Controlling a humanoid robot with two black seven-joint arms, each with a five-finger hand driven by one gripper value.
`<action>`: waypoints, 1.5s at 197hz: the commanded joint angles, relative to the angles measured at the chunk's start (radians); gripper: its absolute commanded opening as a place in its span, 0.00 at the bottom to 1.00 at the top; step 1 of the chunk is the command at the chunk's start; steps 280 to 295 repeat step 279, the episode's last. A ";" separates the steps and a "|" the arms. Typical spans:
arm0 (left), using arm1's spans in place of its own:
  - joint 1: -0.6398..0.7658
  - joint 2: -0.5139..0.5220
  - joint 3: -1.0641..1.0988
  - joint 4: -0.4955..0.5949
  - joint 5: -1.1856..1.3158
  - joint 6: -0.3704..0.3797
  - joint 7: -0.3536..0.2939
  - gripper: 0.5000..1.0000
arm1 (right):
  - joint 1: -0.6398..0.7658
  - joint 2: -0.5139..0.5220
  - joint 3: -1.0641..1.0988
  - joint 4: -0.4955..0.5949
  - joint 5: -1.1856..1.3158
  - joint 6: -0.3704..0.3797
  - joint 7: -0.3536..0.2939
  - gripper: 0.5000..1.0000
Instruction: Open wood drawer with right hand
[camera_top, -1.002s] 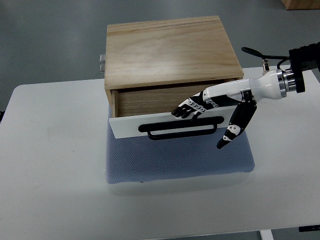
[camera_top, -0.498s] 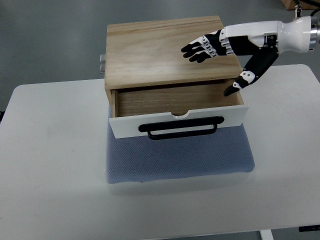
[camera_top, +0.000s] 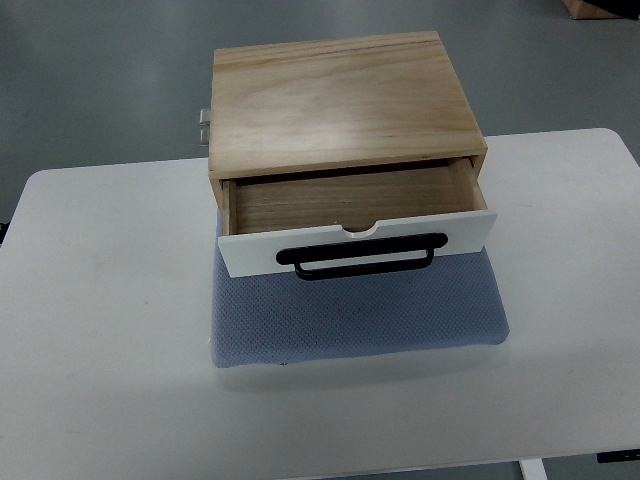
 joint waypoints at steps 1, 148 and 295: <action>0.000 0.000 0.000 0.000 0.000 0.000 0.000 1.00 | -0.097 0.061 0.091 -0.074 0.121 -0.020 -0.008 0.88; 0.000 0.000 0.000 0.000 0.000 0.000 0.000 1.00 | -0.465 0.435 0.493 -0.430 0.258 -0.315 -0.180 0.89; 0.000 0.000 0.000 0.000 0.000 0.000 0.000 1.00 | -0.502 0.480 0.450 -0.432 0.248 -0.298 -0.174 0.89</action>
